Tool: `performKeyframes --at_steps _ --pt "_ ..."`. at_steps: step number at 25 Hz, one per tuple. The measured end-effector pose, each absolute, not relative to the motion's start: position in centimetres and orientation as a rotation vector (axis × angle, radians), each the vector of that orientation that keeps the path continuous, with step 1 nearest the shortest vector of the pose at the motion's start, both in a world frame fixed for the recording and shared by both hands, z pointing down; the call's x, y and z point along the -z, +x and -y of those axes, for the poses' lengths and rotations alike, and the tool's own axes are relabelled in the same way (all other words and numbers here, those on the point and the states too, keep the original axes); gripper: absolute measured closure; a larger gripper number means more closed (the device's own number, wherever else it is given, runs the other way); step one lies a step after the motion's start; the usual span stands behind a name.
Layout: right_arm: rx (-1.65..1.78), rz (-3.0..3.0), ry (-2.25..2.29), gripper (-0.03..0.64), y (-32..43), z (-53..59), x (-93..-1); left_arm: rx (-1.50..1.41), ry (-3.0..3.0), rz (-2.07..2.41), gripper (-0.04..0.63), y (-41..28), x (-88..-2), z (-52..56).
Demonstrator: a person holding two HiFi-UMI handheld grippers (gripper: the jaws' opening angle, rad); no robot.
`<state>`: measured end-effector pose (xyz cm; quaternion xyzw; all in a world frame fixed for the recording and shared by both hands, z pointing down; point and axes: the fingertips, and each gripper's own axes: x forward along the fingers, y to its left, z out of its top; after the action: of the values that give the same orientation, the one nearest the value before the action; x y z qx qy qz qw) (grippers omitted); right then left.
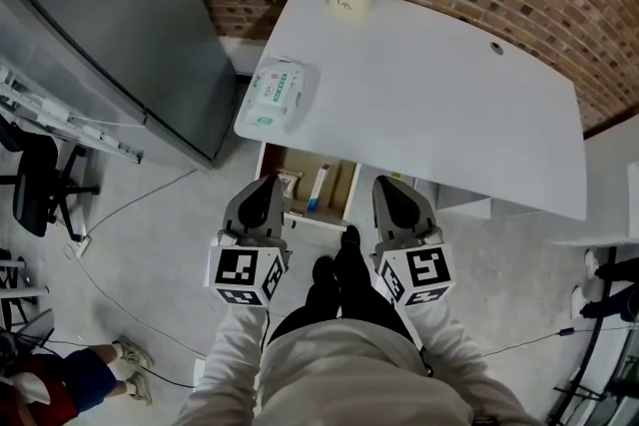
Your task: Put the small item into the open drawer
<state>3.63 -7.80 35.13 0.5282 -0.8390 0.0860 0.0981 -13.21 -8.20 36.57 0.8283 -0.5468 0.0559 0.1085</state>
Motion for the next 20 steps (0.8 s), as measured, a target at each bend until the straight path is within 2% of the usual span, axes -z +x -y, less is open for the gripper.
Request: performKeyframes --at_steps 20 --pt "-0.168 2.528 1.465 0.591 2.7 8.7 -33.7 -0.101 2.436 1.554 0.578 -13.4 -36.7 9.2"
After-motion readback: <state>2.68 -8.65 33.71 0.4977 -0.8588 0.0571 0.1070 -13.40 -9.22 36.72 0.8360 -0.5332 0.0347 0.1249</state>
